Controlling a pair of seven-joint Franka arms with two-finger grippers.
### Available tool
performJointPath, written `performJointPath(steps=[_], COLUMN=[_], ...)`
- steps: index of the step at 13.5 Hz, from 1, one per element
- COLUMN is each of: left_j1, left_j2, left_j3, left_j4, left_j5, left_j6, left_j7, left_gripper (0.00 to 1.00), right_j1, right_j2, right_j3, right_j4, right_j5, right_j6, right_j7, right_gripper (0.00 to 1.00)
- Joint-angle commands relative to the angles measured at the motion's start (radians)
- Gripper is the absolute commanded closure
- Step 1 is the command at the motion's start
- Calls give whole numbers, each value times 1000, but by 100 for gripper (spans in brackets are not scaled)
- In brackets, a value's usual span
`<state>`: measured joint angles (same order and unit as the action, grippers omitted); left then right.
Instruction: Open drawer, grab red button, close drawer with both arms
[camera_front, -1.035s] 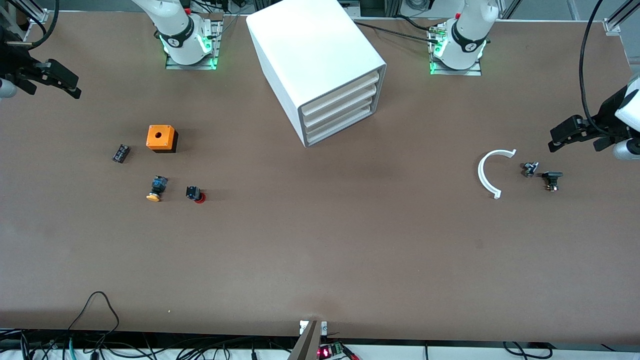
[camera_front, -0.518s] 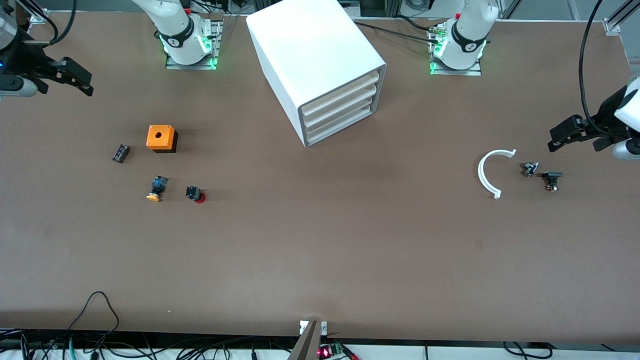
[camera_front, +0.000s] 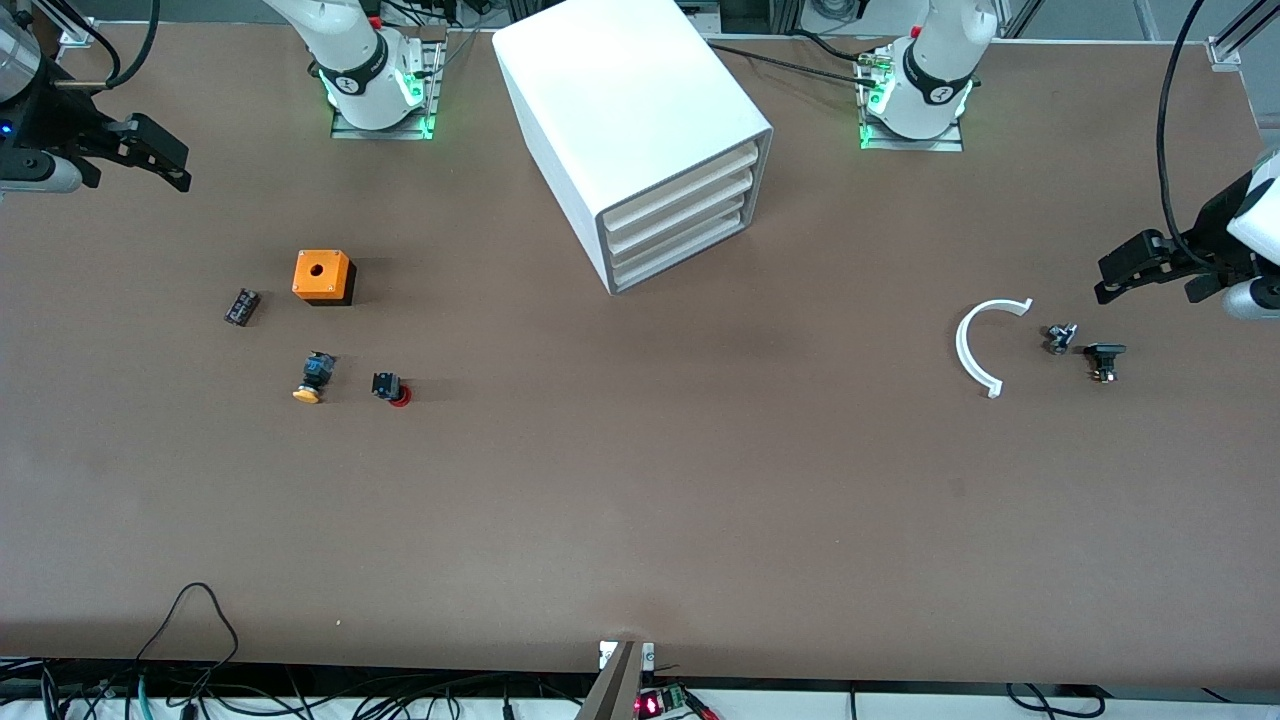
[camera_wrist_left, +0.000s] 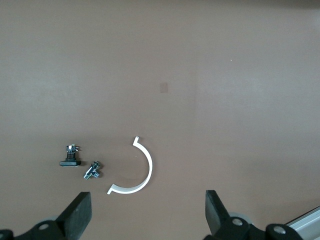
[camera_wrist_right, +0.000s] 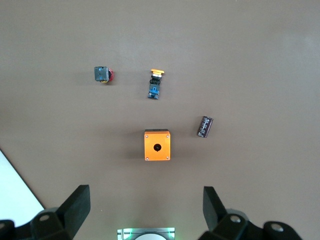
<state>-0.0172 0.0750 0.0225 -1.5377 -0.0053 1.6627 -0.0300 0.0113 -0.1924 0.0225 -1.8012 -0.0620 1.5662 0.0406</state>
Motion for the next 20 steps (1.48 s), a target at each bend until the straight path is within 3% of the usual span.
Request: performJointPath(steps=[1, 20], left_j1=[8, 6], left_j2=[6, 28], left_j3=[-4, -4], left_j4=[27, 5], left_j5=[-4, 5], left_j6=[-24, -20], left_j7=[22, 21], left_gripper=[0, 0], right_j1=[-2, -4], right_j2=[-9, -7], right_j3=[1, -3], right_j4=[-4, -4], right_j5=[10, 7], right_j6=[0, 12], right_j7=[10, 8], right_gripper=[0, 0])
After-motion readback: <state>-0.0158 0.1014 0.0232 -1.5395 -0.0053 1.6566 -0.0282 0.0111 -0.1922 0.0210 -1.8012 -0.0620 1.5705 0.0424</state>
